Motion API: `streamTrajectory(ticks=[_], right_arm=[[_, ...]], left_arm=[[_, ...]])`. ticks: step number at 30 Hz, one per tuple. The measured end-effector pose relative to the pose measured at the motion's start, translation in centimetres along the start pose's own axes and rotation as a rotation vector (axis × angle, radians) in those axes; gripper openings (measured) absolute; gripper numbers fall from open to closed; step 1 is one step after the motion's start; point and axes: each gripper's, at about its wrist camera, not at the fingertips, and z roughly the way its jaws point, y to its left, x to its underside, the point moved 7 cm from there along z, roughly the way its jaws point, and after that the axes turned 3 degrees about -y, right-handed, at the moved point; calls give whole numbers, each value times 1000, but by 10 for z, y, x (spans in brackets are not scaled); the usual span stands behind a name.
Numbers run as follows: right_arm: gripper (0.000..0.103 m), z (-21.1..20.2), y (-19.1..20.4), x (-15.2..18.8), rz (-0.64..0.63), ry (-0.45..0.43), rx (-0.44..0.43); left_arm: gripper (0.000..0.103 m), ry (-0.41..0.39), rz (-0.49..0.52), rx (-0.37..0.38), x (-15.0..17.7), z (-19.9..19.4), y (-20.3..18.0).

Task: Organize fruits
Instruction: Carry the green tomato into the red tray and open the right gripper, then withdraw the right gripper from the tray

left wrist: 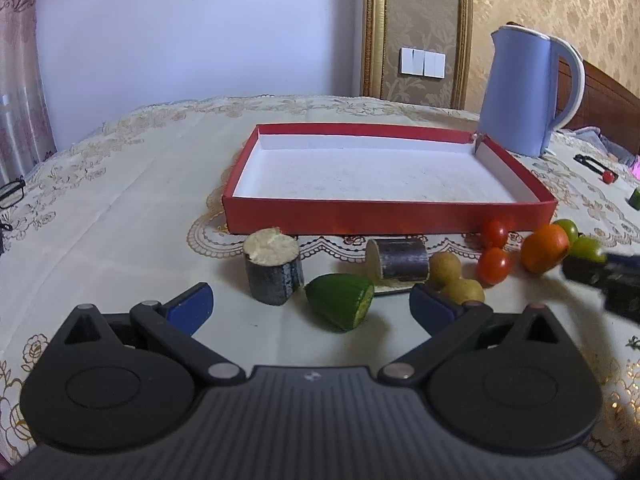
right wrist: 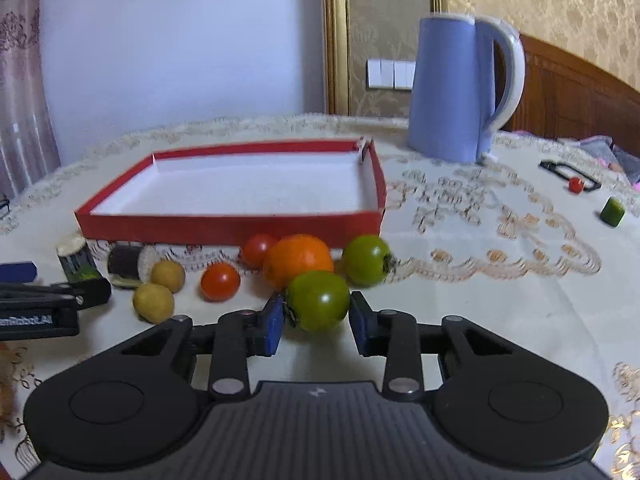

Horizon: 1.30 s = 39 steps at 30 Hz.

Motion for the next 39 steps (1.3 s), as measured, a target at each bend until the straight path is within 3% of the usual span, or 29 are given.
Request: streamTrajectory(ticks=[5,9,14,20,25,28,30,34,38,39], right_arm=[[34,-13,0,-31,-33,-96,5],[34,9,2,-59,-72,-125,14],[34,66,3,-81,-84,-65,7],[34,127,3,-81,-54,84,-15],[34,145,3,-68,-50,154,-17],[34,143,3,-69,-51,148,-19],[40,140,5,-71,-66,146,-19],[68,124,5,-75,-65,105,-23],[72,81,-10,-78,-47,-10,14],[78,69,-18,-78,-39,-35,33]], left_arm=[[103,-20,-7,-7,1,1,5],[103,-22,-12,-7,2,5,8],[103,-25,-16,-12,3,7,9],[103,-14,-25,-14,4,9,10],[103,10,-46,-13,5,12,13],[103,20,-48,-16,5,14,13],[103,25,-46,-21,6,14,13],[103,24,-37,-31,6,14,13],[103,27,-32,-18,6,13,12],[103,25,-29,-11,7,12,13]])
